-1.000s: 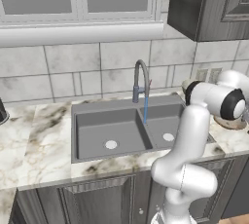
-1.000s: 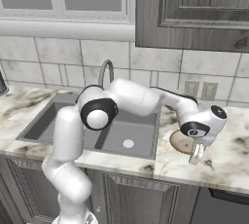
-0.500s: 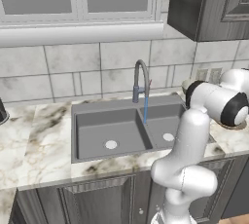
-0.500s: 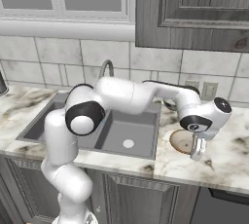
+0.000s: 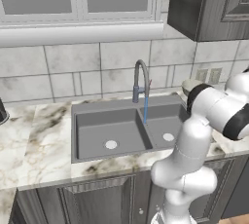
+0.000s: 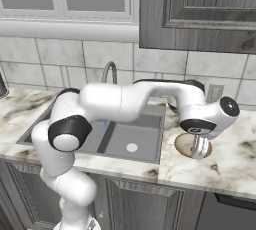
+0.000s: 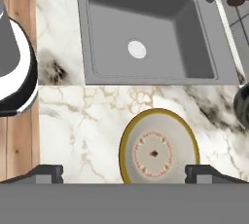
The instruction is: Rinse each bowl for a few seconds and place them down in the sink or on the counter.
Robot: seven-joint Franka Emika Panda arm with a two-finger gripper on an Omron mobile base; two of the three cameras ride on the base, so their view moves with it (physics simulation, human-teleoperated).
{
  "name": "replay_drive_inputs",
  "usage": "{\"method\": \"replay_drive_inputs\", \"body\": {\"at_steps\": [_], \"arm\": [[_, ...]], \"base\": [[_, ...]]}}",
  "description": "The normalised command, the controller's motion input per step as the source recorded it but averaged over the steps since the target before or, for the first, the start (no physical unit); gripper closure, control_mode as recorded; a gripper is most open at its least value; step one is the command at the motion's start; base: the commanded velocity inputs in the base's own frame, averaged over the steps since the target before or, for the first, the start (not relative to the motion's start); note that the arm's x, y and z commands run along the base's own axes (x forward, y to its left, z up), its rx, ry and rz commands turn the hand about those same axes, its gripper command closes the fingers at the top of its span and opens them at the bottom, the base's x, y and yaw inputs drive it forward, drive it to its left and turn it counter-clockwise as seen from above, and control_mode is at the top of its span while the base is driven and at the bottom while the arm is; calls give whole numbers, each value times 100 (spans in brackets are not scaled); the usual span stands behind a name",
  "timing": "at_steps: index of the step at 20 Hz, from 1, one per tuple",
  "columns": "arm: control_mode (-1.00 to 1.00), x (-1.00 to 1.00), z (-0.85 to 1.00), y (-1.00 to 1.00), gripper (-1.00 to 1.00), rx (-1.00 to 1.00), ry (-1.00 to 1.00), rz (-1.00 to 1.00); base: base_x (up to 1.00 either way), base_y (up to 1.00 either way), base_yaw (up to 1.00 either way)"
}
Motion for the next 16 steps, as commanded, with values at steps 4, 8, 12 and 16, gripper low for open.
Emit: {"method": "replay_drive_inputs", "body": {"at_steps": [4,8,12,16], "arm": [[-100,-8,39,21,-100,0,-20,-5],[-100,0,33,36,-100,0,-19,-6],[-100,0,28,31,-100,-2,-19,-7],[-100,0,26,21,-100,-1,-16,-8]], "base": [[0,0,0],[0,0,0],[0,0,0],[0,0,0]]}}
